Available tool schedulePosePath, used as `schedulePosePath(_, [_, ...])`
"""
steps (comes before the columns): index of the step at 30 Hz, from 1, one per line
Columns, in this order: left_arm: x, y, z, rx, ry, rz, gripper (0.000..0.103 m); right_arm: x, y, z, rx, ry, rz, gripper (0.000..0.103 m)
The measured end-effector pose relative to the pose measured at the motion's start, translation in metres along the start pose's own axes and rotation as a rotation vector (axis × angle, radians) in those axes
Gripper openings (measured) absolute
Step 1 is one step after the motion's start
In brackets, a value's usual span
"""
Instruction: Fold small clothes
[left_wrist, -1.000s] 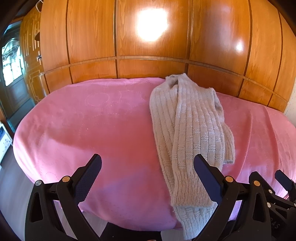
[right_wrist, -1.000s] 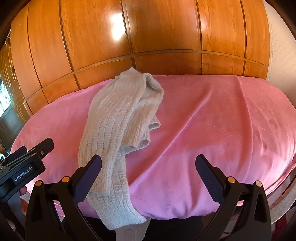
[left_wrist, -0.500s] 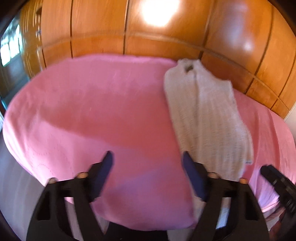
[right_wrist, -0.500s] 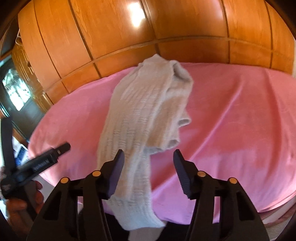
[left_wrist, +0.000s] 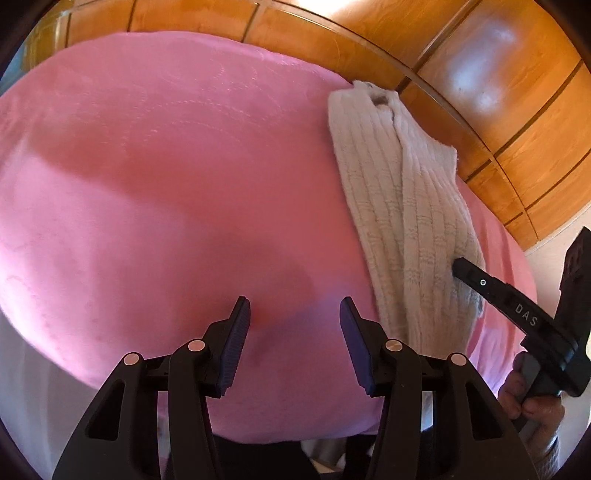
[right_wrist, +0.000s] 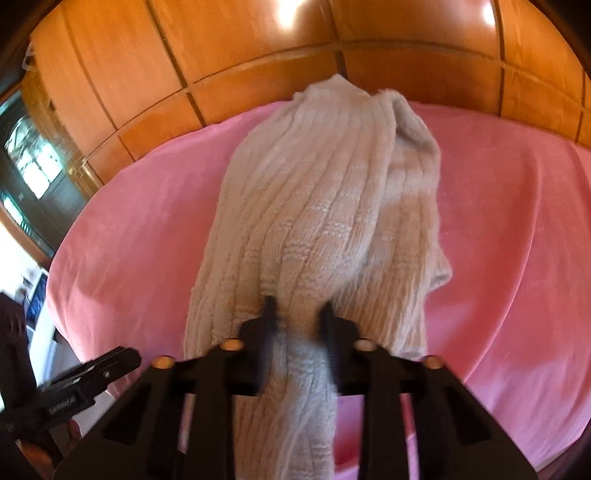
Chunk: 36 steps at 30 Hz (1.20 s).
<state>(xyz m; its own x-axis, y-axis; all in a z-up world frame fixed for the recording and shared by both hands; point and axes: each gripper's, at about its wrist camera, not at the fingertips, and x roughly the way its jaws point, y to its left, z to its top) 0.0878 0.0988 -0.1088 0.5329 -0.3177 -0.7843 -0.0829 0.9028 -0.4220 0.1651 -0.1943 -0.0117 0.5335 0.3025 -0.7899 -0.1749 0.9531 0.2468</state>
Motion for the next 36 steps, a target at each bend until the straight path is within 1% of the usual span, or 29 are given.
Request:
schedulePosePath(1, [0.003,-0.004,0.001,0.003,0.012,-0.016,0.050,-0.005,-0.002,0.001,-0.007,-0.010,-0.001,0.012])
schedulePosePath(4, [0.011,-0.015,0.005,0.027,0.028,-0.076,0.050,-0.035,-0.015,0.007,-0.014,-0.066,0.009,0.011])
schedulePosePath(5, [0.014,-0.021,0.005,0.035,0.037,-0.099,0.050,-0.048,-0.021,0.011,-0.035,-0.100,-0.015,0.010])
schedulePosePath(7, [0.023,-0.030,0.006,0.037,0.060,-0.142,0.050,-0.067,-0.031,0.017,-0.075,-0.157,-0.093,0.010])
schedulePosePath(8, [0.030,-0.037,0.005,0.043,0.082,-0.159,0.050,-0.076,-0.041,0.022,-0.102,-0.193,-0.170,0.010])
schedulePosePath(9, [0.034,-0.041,0.004,0.049,0.093,-0.163,0.050,-0.082,-0.051,0.026,-0.114,-0.215,-0.229,0.010])
schedulePosePath(10, [0.037,-0.045,0.004,0.058,0.099,-0.167,0.050,-0.088,-0.071,0.036,-0.104,-0.234,-0.304,0.010])
schedulePosePath(11, [0.040,-0.052,0.002,0.084,0.100,-0.167,0.050,-0.092,-0.084,0.041,-0.091,-0.242,-0.344,0.010])
schedulePosePath(12, [0.042,-0.059,0.001,0.113,0.098,-0.158,0.050,-0.094,-0.100,0.048,-0.081,-0.251,-0.403,0.010])
schedulePosePath(13, [0.044,-0.064,0.001,0.134,0.094,-0.147,0.049,-0.093,-0.122,0.058,-0.072,-0.258,-0.482,0.010])
schedulePosePath(14, [0.047,-0.069,0.000,0.157,0.087,-0.126,0.044,-0.091,-0.136,0.064,-0.059,-0.257,-0.522,0.010])
schedulePosePath(15, [0.049,-0.073,0.000,0.174,0.086,-0.115,0.019,-0.088,-0.158,0.075,-0.030,-0.250,-0.573,0.010])
schedulePosePath(16, [0.051,-0.072,0.001,0.180,0.103,-0.122,0.005,-0.086,-0.171,0.081,-0.010,-0.246,-0.600,0.010])
schedulePosePath(18, [0.051,-0.071,0.006,0.178,0.110,-0.137,0.004,-0.076,-0.208,0.101,0.048,-0.226,-0.659,0.010])
schedulePosePath(20, [0.039,-0.070,0.016,0.208,0.084,-0.132,0.004,-0.064,-0.234,0.117,0.080,-0.202,-0.705,0.010])
schedulePosePath(22, [0.023,-0.062,0.035,0.226,0.026,-0.091,0.004,-0.053,-0.251,0.130,0.091,-0.183,-0.738,0.010])
schedulePosePath(23, [0.011,-0.051,0.052,0.223,-0.019,-0.044,0.004,-0.044,-0.260,0.137,0.095,-0.165,-0.759,0.010])
schedulePosePath(25, [-0.008,-0.029,0.084,0.211,-0.102,0.070,0.004,-0.029,-0.274,0.147,0.098,-0.135,-0.791,0.010])
schedulePosePath(26, [-0.020,-0.010,0.110,0.191,-0.158,0.157,0.004,-0.024,-0.277,0.150,0.102,-0.124,-0.795,0.010])
schedulePosePath(28, [-0.040,0.021,0.157,0.125,-0.245,0.272,0.004,-0.014,-0.285,0.156,0.106,-0.099,-0.788,0.010])
schedulePosePath(29, [-0.052,0.039,0.186,0.064,-0.301,0.347,0.004,-0.012,-0.285,0.158,0.103,-0.092,-0.786,0.010])
schedulePosePath(30, [-0.062,0.052,0.210,0.019,-0.343,0.386,0.005,-0.009,-0.286,0.159,0.101,-0.087,-0.780,0.012])
schedulePosePath(31, [-0.069,0.060,0.228,-0.016,-0.371,0.419,0.006,-0.007,-0.284,0.159,0.101,-0.085,-0.775,0.015])
schedulePosePath(32, [-0.073,0.058,0.240,-0.045,-0.394,0.453,0.009,-0.006,-0.284,0.161,0.103,-0.090,-0.766,0.028])
schedulePosePath(33, [-0.075,0.058,0.247,-0.062,-0.410,0.470,0.025,-0.009,-0.280,0.159,0.108,-0.101,-0.748,0.048])
schedulePosePath(34, [-0.075,0.054,0.250,-0.065,-0.417,0.456,0.047,-0.013,-0.276,0.155,0.115,-0.118,-0.720,0.052])
schedulePosePath(35, [-0.072,0.047,0.247,-0.061,-0.426,0.430,0.053,-0.019,-0.266,0.149,0.124,-0.132,-0.666,0.051])
schedulePosePath(36, [-0.067,0.041,0.242,-0.051,-0.423,0.392,0.054,-0.022,-0.254,0.143,0.133,-0.129,-0.587,0.051])
